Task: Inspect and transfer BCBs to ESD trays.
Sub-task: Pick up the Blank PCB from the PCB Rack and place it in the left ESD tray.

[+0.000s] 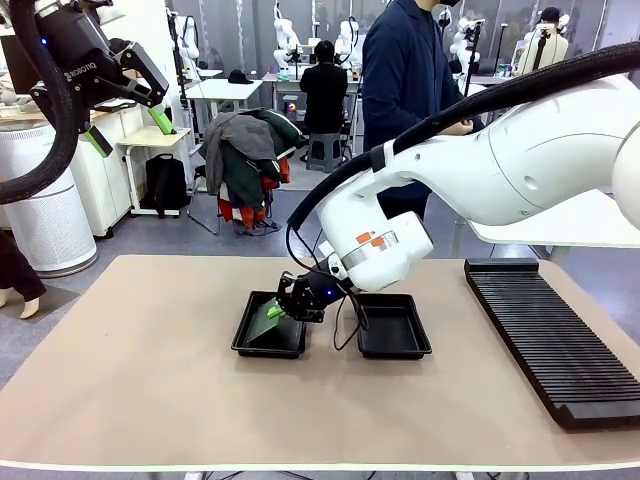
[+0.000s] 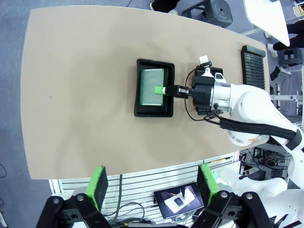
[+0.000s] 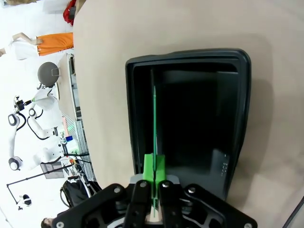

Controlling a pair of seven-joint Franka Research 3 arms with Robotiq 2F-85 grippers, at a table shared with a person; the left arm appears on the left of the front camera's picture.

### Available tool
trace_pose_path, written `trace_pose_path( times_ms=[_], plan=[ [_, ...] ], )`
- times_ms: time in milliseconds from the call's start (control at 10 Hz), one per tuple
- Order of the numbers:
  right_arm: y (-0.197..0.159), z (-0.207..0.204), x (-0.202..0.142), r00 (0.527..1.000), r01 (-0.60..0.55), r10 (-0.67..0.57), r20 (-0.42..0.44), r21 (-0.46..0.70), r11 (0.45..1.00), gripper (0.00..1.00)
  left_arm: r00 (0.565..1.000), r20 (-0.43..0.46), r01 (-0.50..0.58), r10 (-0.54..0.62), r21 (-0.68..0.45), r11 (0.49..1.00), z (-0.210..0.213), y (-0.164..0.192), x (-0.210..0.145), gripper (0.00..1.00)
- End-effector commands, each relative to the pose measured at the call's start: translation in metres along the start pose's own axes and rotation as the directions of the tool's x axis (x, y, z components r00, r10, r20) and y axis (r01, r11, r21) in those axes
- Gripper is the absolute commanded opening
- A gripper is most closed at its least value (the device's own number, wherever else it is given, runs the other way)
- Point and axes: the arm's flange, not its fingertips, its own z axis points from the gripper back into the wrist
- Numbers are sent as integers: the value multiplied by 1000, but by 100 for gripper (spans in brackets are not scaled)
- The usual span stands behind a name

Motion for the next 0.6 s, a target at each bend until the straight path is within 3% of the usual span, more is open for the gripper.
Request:
trace_pose_path(
  times_ms=[0, 100, 500],
  plan=[
    [12, -2, 2, 999, 18, -17, 32, -46, 999, 2, 1000, 3, 6, -6, -2, 1000, -1, 2, 0, 100],
    [0, 0, 0, 1000, 0, 0, 0, 0, 1000, 2, 1000, 3, 6, -6, -2, 1000, -1, 2, 0, 100],
    [0, 0, 0, 1000, 0, 0, 0, 0, 1000, 2, 1000, 3, 6, -6, -2, 1000, -1, 2, 0, 100]
  ],
)
